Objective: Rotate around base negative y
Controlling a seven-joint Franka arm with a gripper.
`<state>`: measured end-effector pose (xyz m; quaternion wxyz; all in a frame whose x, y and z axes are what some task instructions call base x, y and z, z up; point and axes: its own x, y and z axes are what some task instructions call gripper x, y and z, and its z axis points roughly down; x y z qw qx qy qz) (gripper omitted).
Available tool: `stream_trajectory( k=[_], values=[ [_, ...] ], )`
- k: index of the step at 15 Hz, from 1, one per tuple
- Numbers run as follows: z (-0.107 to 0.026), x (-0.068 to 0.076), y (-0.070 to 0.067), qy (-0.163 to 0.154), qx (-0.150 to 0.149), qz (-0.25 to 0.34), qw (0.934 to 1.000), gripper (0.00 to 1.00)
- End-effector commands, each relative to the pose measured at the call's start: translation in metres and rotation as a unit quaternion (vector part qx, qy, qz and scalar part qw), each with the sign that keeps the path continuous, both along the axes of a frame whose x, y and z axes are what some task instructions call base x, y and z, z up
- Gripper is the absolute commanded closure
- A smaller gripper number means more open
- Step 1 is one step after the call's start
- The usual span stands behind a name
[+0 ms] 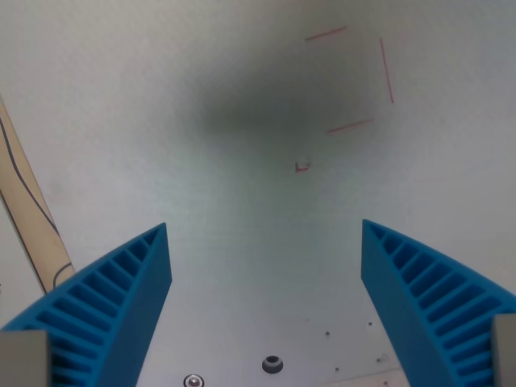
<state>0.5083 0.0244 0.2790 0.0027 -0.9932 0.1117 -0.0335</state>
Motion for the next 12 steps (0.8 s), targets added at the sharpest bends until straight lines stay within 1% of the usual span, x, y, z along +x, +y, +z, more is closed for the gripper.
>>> stream_trajectory(
  k=[1, 12],
  values=[
    [0.0008, -0.0125, -0.0007, -0.109, -0.002, 0.0, 0.9941, 0.0],
    [0.0008, -0.0125, -0.0007, -0.172, -0.002, 0.0, 0.985, 0.0]
  ],
)
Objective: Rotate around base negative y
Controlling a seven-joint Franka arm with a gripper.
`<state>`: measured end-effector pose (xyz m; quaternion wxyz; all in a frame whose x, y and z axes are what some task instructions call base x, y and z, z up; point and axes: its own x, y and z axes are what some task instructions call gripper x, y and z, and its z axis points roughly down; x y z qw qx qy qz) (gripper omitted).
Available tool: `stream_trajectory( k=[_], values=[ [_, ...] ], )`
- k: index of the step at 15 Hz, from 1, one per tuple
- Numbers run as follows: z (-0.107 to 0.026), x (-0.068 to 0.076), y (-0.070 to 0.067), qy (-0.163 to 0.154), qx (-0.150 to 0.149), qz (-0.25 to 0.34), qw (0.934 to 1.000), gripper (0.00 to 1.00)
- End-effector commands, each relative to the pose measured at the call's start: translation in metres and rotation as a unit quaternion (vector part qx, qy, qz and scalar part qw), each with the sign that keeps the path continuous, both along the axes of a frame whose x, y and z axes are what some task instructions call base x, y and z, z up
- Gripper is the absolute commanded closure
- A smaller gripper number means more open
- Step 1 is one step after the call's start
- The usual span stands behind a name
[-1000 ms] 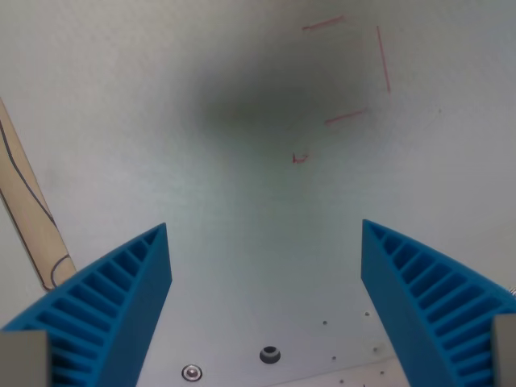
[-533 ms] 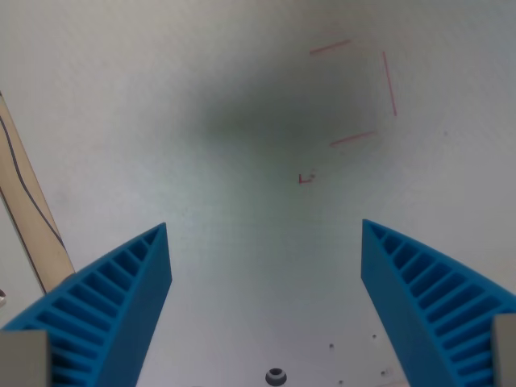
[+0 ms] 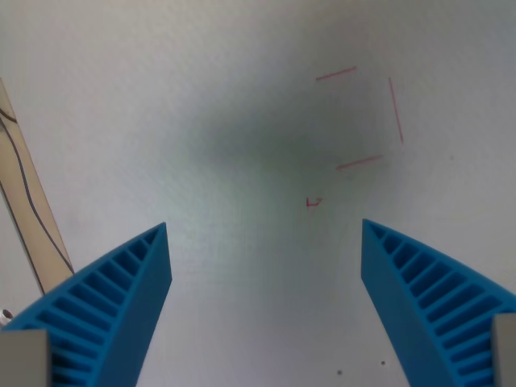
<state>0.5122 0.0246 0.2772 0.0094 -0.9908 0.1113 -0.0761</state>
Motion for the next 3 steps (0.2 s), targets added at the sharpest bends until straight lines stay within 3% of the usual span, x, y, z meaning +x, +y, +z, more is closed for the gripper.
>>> stream_trajectory(
  k=[1, 3],
  values=[
    [0.0026, -0.0165, -0.0009, -0.135, -0.004, -0.001, 0.9908, 0.0],
    [0.0026, -0.0165, -0.0009, -0.147, -0.004, -0.001, 0.9891, 0.0]
  ],
)
